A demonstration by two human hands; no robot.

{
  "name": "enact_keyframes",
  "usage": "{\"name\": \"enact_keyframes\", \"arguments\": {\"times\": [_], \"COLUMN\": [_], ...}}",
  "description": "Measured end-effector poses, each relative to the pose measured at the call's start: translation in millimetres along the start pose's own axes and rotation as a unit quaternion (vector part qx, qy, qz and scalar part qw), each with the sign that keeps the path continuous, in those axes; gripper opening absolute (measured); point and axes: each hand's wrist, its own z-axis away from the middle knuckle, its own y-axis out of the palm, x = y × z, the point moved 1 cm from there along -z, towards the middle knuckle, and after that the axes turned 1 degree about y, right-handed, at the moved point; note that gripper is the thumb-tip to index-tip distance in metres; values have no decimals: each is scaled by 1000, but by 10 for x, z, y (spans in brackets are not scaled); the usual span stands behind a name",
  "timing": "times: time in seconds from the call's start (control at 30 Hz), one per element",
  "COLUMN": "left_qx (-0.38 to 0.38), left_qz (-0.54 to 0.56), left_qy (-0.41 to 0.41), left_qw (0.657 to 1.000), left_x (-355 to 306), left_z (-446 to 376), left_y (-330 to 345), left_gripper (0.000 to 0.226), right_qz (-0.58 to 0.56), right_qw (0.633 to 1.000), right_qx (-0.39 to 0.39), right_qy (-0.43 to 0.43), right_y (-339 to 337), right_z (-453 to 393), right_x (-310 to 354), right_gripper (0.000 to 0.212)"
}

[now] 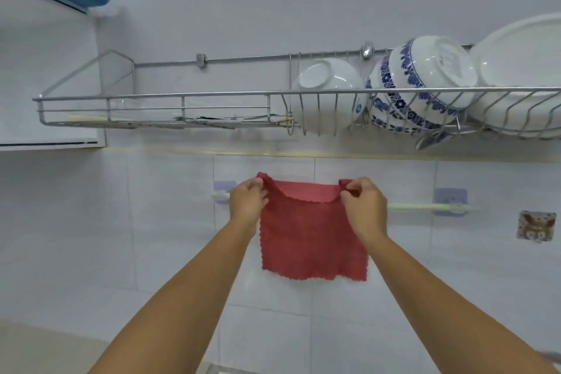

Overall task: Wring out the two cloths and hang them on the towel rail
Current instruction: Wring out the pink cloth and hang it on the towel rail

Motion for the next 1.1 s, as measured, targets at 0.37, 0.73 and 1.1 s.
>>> {"name": "enact_keyframes", "arguments": {"times": [0.37, 0.73, 1.1], "left_qx": [-50, -58, -99], "left_qz": [-605, -658, -649], "left_qy": [329, 350, 349], "left_qw": [723, 664, 669], "left_x": [481, 649, 594], "left_z": [-362, -444, -475], "left_y": [-82, -76, -47], "left_gripper": [24, 40, 34], "right_qz": [412, 444, 432], "right_qw": [884, 868, 871], "right_qx": [-17, -31, -108], "right_qy": [-222, -218, -206], "right_y": [201, 111, -169], "right_z": [12, -147, -227], "right_x": [-291, -493, -689], "right_gripper": [32, 39, 33]}}
